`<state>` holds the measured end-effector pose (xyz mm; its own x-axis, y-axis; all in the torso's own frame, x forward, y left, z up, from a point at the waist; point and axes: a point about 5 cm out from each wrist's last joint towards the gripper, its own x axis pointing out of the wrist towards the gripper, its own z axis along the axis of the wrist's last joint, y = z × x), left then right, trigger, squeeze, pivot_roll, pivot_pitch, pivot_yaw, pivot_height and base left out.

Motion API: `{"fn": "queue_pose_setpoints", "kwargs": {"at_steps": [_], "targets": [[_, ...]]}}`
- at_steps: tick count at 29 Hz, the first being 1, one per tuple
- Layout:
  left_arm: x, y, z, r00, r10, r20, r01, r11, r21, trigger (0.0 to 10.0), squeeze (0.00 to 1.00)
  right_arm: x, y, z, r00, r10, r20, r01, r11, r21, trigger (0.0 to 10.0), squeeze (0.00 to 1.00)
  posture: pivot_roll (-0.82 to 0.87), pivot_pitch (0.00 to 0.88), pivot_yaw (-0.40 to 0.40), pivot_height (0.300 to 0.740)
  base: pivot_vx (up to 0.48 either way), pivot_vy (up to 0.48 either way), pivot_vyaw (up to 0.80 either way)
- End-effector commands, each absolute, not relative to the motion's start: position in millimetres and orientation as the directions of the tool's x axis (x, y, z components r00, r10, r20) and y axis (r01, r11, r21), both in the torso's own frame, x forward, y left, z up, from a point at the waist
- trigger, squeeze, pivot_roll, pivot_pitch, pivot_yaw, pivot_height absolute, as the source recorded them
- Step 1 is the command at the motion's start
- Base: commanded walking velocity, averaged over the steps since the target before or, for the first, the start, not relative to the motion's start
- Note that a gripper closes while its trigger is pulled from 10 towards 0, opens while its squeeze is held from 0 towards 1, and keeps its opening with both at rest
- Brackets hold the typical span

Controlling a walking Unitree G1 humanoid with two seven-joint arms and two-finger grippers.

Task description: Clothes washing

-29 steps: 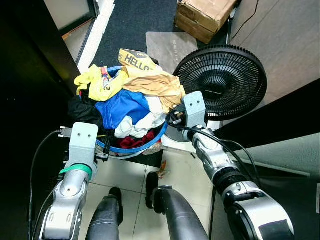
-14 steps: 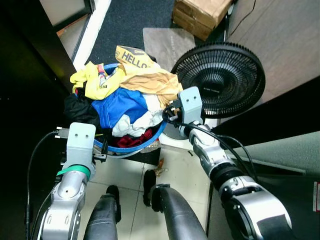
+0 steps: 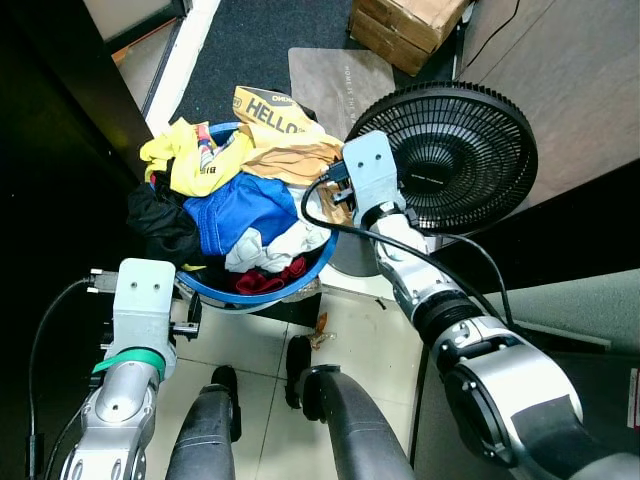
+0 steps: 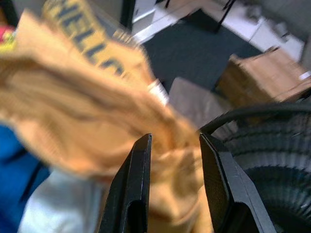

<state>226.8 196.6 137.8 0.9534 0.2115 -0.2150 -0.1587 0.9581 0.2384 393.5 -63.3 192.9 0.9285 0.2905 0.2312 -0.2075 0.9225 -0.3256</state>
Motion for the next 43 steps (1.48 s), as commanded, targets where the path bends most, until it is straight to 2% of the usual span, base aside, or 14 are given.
{"fn": "queue_pose_setpoints", "kwargs": {"at_steps": [1, 10, 13, 16, 21, 22, 23, 24, 25, 43], "targets": [[219.3, 197.2, 128.7, 0.939, 0.219, -0.267, -0.153, 0.957, 0.245, 10.0, 0.00, 387.0, -67.1, 163.9, 0.947, 0.290, 0.139, -0.234, 0.917, -0.324, 10.0, 0.00, 0.11, 0.660, -0.150, 0.740, 0.000, 0.000, 0.00], [212.2, 196.2, 127.3, 0.932, 0.217, -0.291, -0.146, 0.958, 0.246, 10.0, 0.00, 381.5, -75.7, 135.6, 0.963, 0.269, 0.001, -0.258, 0.928, -0.269, 10.0, 0.00, 0.10, 0.683, -0.148, 0.740, 0.000, 0.000, 0.00], [212.2, 196.2, 127.3, 0.932, 0.217, -0.291, -0.146, 0.958, 0.246, 10.0, 0.00, 381.5, -75.7, 135.6, 0.963, 0.269, 0.001, -0.258, 0.928, -0.269, 10.0, 0.00, 0.10, 0.683, -0.148, 0.740, 0.000, 0.000, 0.00], [210.9, 197.1, 127.6, 0.929, 0.222, -0.297, -0.149, 0.957, 0.248, 10.0, 0.00, 380.0, -66.7, 135.7, 0.944, 0.330, -0.012, -0.324, 0.920, -0.220, 10.0, 0.00, 0.10, 0.683, -0.147, 0.740, 0.000, 0.000, 0.00], [212.5, 197.7, 127.4, 0.928, 0.225, -0.297, -0.152, 0.956, 0.249, 10.0, 0.00, 380.1, -65.3, 138.3, 0.943, 0.332, 0.009, -0.323, 0.923, -0.208, 10.0, 0.00, 0.10, 0.678, -0.148, 0.740, 0.000, 0.000, 0.00], [212.8, 197.7, 127.4, 0.928, 0.226, -0.297, -0.153, 0.956, 0.250, 10.0, 0.00, 380.2, -66.0, 138.4, 0.945, 0.328, 0.011, -0.319, 0.925, -0.205, 4.3, 0.00, 0.10, 0.676, -0.148, 0.740, 0.000, 0.000, 0.00], [212.8, 197.7, 127.4, 0.928, 0.226, -0.297, -0.153, 0.956, 0.250, 10.0, 0.00, 380.2, -66.0, 138.4, 0.945, 0.328, 0.011, -0.319, 0.925, -0.205, 4.3, 0.00, 0.10, 0.676, -0.148, 0.740, 0.000, 0.000, 0.00], [213.2, 197.8, 127.2, 0.928, 0.226, -0.297, -0.153, 0.956, 0.250, 10.0, 0.00, 380.4, -66.8, 138.3, 0.946, 0.325, 0.011, -0.316, 0.927, -0.203, 0.4, 0.00, 0.10, 0.672, -0.149, 0.740, 0.000, 0.000, 0.00], [213.5, 197.9, 127.2, 0.927, 0.227, -0.297, -0.154, 0.956, 0.250, 10.0, 0.00, 380.7, -67.6, 138.6, 0.947, 0.322, 0.011, -0.313, 0.928, -0.200, 0.0, 0.00, 0.10, 0.670, -0.149, 0.740, 0.000, 0.000, 0.00], [219.6, 199.2, 125.7, 0.928, 0.231, -0.293, -0.159, 0.955, 0.249, 10.0, 0.00, 386.0, -73.1, 150.0, 0.950, 0.310, 0.046, -0.299, 0.939, -0.169, 0.0, 0.00, 0.09, 0.645, -0.150, 0.740, 0.000, 0.000, 0.00]]}}
